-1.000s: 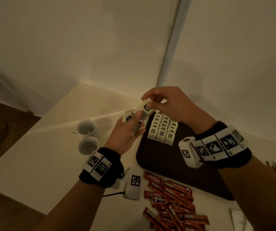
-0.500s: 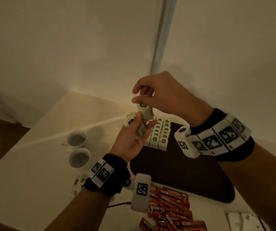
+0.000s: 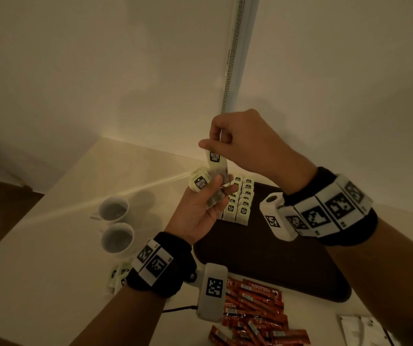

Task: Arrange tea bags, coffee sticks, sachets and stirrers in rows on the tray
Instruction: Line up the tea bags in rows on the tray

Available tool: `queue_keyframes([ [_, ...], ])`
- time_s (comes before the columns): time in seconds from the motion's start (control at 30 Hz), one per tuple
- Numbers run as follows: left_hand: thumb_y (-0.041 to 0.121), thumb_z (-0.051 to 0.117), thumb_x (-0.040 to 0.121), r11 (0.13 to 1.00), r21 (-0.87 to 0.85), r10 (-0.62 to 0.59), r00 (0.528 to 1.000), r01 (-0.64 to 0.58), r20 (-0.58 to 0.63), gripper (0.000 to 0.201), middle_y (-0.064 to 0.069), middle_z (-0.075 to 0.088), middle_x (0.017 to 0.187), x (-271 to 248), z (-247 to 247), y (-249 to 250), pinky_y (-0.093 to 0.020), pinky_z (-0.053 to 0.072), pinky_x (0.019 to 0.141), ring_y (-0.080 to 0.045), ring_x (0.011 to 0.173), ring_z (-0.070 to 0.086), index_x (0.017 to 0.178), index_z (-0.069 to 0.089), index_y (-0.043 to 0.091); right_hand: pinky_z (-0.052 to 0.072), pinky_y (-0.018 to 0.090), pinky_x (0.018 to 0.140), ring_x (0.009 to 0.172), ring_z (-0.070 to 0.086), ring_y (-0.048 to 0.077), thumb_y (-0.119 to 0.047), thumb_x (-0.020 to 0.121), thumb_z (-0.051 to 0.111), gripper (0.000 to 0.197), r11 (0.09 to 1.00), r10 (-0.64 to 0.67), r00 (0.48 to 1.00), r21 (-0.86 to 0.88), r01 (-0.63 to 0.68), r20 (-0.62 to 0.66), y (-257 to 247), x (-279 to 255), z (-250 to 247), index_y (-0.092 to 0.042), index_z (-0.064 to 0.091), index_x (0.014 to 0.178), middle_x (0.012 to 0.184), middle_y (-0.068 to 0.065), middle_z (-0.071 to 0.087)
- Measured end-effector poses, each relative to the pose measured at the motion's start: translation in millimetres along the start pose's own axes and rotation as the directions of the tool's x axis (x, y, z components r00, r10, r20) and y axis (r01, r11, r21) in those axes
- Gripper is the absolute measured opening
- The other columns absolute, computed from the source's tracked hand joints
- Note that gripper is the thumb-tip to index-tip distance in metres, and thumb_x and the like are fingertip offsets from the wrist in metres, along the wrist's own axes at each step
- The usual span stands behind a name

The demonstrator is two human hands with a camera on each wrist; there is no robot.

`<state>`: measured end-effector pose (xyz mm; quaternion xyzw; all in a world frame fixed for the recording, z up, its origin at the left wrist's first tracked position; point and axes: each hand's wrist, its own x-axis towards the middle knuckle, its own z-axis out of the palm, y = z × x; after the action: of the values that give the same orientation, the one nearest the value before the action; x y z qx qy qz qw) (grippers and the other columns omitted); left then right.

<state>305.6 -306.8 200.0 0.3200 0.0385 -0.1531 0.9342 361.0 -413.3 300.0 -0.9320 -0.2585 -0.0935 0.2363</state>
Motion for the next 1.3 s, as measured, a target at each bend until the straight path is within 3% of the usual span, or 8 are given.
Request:
queue_keyframes([
  [0.1, 0.018, 0.058, 0.076, 0.998, -0.058, 0.005, 1.000, -0.005, 0.005, 0.026, -0.004, 0.073, 0.091, 0, 1, -1, -0.013, 0.053, 0.053, -0.014, 0.079, 0.071, 0.100, 0.063, 0.012, 0.034, 0.010, 0.055, 0.050, 0.047, -0.003, -0.039, 0.084, 0.066, 0.024, 1.000, 0.005, 1.000, 0.003, -0.005, -0.020, 1, -1, 0, -0.017, 0.062, 0.076, 0.050, -0.018, 0.043],
  [0.37, 0.020, 0.058, 0.075, 0.999, -0.020, 0.037, 0.999, -0.037, -0.005, 0.026, -0.001, 0.073, 0.082, 0, 0, 1, -0.012, 0.051, 0.048, -0.011, 0.072, 0.070, 0.099, 0.062, 0.010, 0.035, 0.005, 0.053, 0.051, 0.050, -0.006, -0.036, 0.084, 0.066, 0.023, 0.999, 0.026, 0.999, 0.042, -0.024, -0.048, 5, -1, 3, -0.017, 0.061, 0.072, 0.050, -0.016, 0.047],
  [0.7, 0.009, 0.062, 0.078, 0.950, 0.195, 0.259, 0.964, -0.243, -0.061, 0.019, 0.001, 0.073, 0.083, 5, -13, 10, -0.016, 0.053, 0.060, -0.011, 0.078, 0.070, 0.097, 0.061, 0.012, 0.046, 0.018, 0.046, 0.052, 0.060, 0.009, -0.018, 0.079, 0.073, 0.014, 0.855, 0.117, 0.993, 0.506, -0.118, 0.034, 24, -12, 6, -0.008, 0.065, 0.081, 0.069, 0.005, 0.064],
  [0.77, 0.004, 0.059, 0.084, 0.951, 0.187, 0.262, 0.962, -0.244, -0.075, 0.013, 0.001, 0.074, 0.082, 6, -14, 9, -0.015, 0.053, 0.060, -0.011, 0.076, 0.070, 0.094, 0.062, 0.012, 0.048, 0.017, 0.050, 0.058, 0.061, 0.010, -0.016, 0.079, 0.074, 0.011, 0.852, 0.108, 0.991, 0.506, -0.130, 0.073, 27, -13, 6, -0.011, 0.065, 0.083, 0.071, 0.006, 0.065],
  [0.93, -0.001, 0.054, 0.089, 0.964, 0.139, 0.238, 0.968, -0.226, -0.076, 0.013, -0.001, 0.074, 0.080, 9, -12, 1, -0.014, 0.053, 0.061, -0.011, 0.076, 0.071, 0.093, 0.062, 0.008, 0.043, 0.007, 0.059, 0.067, 0.060, 0.000, -0.019, 0.081, 0.072, 0.008, 0.920, 0.069, 0.986, 0.372, -0.121, 0.149, 31, -12, 8, -0.023, 0.067, 0.085, 0.075, -0.011, 0.065],
  [1.07, 0.003, 0.054, 0.089, 0.969, 0.141, 0.216, 0.971, -0.201, -0.101, 0.012, 0.000, 0.074, 0.084, 12, -15, -5, -0.015, 0.053, 0.063, -0.012, 0.081, 0.071, 0.095, 0.061, 0.010, 0.051, 0.018, 0.052, 0.066, 0.066, 0.015, -0.021, 0.082, 0.070, 0.005, 0.908, 0.096, 0.984, 0.391, -0.149, 0.152, 34, -10, 11, -0.020, 0.069, 0.087, 0.079, -0.001, 0.067],
  [1.17, 0.008, 0.058, 0.083, 0.974, 0.134, 0.198, 0.973, -0.182, -0.120, 0.013, 0.000, 0.073, 0.085, 14, -19, -8, -0.016, 0.054, 0.064, -0.013, 0.084, 0.070, 0.095, 0.062, 0.013, 0.056, 0.023, 0.057, 0.066, 0.068, 0.019, -0.019, 0.080, 0.072, 0.008, 0.905, 0.090, 0.984, 0.400, -0.144, 0.151, 37, -8, 15, -0.017, 0.071, 0.088, 0.078, 0.004, 0.070],
  [1.3, 0.006, 0.054, 0.089, 0.982, 0.102, 0.169, 0.976, -0.156, -0.134, 0.013, 0.001, 0.074, 0.084, 16, -23, -10, -0.016, 0.054, 0.064, -0.012, 0.081, 0.071, 0.095, 0.061, 0.014, 0.054, 0.017, 0.064, 0.066, 0.067, 0.010, -0.015, 0.079, 0.074, 0.014, 0.908, 0.099, 0.978, 0.386, -0.164, 0.185, 42, -4, 19, -0.017, 0.072, 0.093, 0.078, 0.001, 0.070],
])
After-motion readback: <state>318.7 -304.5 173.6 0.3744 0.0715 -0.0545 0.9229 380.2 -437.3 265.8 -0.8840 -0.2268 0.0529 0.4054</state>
